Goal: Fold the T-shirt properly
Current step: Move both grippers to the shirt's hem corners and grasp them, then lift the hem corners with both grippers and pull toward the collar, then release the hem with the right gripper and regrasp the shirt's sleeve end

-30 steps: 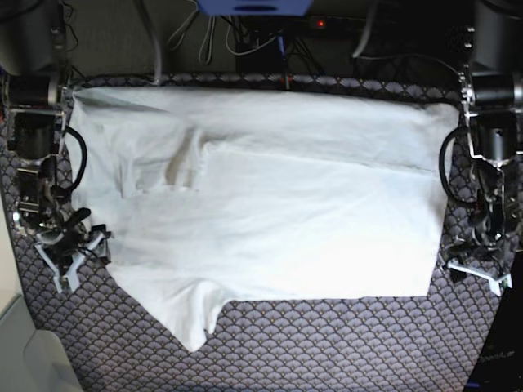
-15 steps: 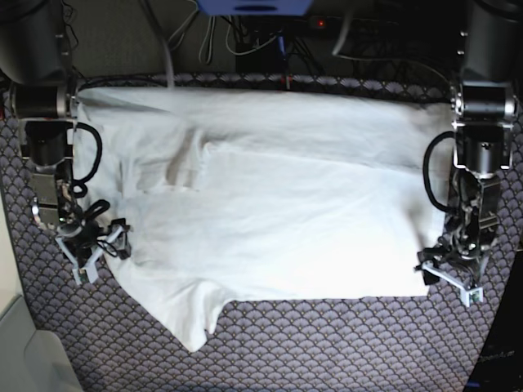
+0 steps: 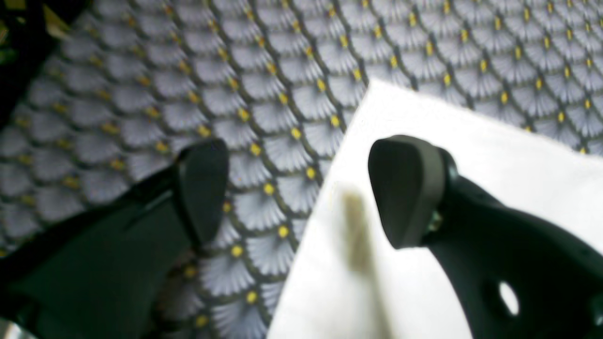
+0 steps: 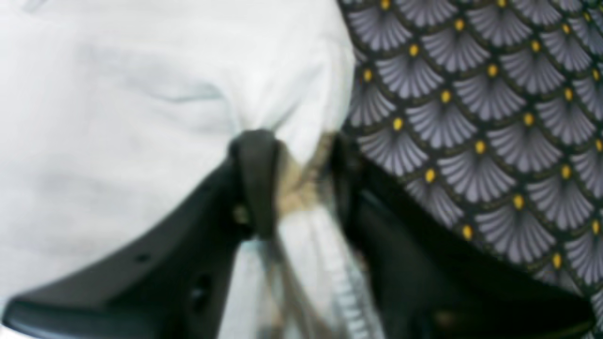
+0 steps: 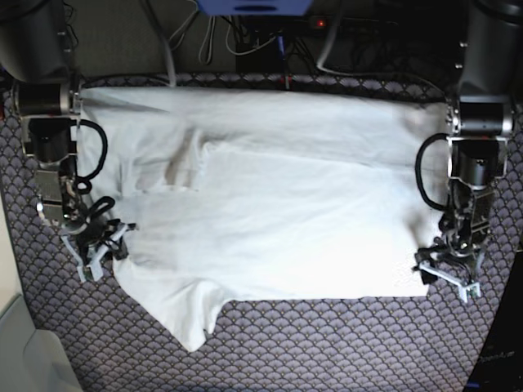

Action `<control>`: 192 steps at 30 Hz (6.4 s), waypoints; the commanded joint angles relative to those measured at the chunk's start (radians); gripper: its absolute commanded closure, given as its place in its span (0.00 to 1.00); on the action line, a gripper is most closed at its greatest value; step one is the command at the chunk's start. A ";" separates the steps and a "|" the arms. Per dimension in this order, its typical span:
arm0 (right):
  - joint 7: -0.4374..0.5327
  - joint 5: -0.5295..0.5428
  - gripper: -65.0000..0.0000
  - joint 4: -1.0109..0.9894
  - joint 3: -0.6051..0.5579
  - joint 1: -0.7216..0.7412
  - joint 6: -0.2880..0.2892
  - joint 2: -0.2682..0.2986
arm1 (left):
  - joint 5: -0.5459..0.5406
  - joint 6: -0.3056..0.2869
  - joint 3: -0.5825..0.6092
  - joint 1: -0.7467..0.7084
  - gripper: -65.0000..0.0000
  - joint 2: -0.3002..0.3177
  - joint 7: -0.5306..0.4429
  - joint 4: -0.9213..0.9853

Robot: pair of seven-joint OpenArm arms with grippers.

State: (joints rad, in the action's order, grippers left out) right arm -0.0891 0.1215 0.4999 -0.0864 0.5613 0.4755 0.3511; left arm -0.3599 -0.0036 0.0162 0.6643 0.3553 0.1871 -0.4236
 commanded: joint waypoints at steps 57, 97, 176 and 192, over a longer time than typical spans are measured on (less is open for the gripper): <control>-0.021 -0.010 0.96 0.009 0.000 0.016 -0.004 0.022 | 0.048 0.007 0.067 0.051 1.00 -0.106 -0.242 0.225; -0.022 -0.007 1.00 0.576 0.020 -0.289 -0.004 0.052 | 0.048 0.011 -0.192 -0.249 0.99 -0.062 0.217 -0.597; -0.025 -0.003 0.60 1.113 0.323 -1.055 -0.004 0.036 | 0.048 -0.002 -0.402 -0.677 0.56 -0.037 0.651 -0.989; -0.036 -0.001 0.58 1.275 0.517 -1.053 -0.004 0.030 | 0.048 -0.002 -0.402 -0.673 0.56 -0.037 0.651 -0.989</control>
State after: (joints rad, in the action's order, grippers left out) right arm -0.1474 0.1104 1.7588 0.4229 -0.4915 0.4747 0.3660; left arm -0.3145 -0.0040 -0.3836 -0.0216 0.3016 0.8494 -1.3994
